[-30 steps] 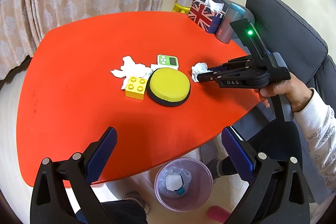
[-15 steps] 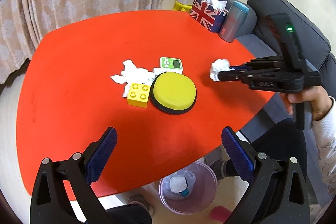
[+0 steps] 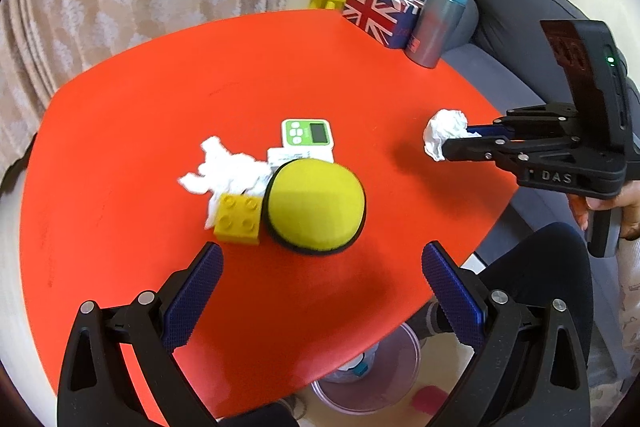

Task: Collect trash
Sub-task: 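Lift the tissue with the right tool while the left tool grasps the yellow round case, then carry the tissue over the trash bin and open the right tool while the left lifts the case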

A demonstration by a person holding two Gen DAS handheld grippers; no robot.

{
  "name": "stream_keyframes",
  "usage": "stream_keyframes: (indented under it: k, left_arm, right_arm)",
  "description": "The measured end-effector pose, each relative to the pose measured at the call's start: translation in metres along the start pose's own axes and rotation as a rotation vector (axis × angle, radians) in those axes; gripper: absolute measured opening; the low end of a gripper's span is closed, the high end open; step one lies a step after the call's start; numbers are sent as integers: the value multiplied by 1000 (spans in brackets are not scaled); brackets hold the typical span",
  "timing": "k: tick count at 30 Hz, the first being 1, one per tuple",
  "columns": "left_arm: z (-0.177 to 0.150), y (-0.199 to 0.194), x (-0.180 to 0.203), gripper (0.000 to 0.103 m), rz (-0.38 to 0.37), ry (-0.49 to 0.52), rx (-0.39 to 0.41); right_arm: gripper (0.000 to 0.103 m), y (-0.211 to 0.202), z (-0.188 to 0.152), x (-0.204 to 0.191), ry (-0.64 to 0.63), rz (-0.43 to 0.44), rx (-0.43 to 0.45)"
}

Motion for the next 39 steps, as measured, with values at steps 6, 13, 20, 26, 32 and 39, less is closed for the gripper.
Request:
stream_keyframes:
  k: [6,13,20,26,32,39]
  left_arm:
    - [9,18,8,95,-39,46,-40]
    - [10,40,13,95,-79,84,-114]
    - [2,56,7,95,-75,88,-158]
    - [5,61,1,85,-48,101,-148]
    - [4,62,-3,74,-5,140,-149]
    - [7,61,-2,70,-11,125,-135]
  right_arm:
    - [16,-3,-5,7,16,-5,-1]
    - [16,-4,-7,13,34,-10,2]
    - [16,-5,-11,17,45,-14,0]
    - [16,-2,-10,14,46,-10,-4]
    - [16,2,-11,12,39,-7,-9]
    - [16,5,-11,10,31,1,-11]
Point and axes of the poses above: each gripper's, at about its wrist camera, not at the fingertips, and y roughly the way its jaws point, x to its right, z to its top, the point moved 10 cm from there along y, roughly the way its jaws point, and after that the axes turned 10 degrees about x, right-handed, at the moved point
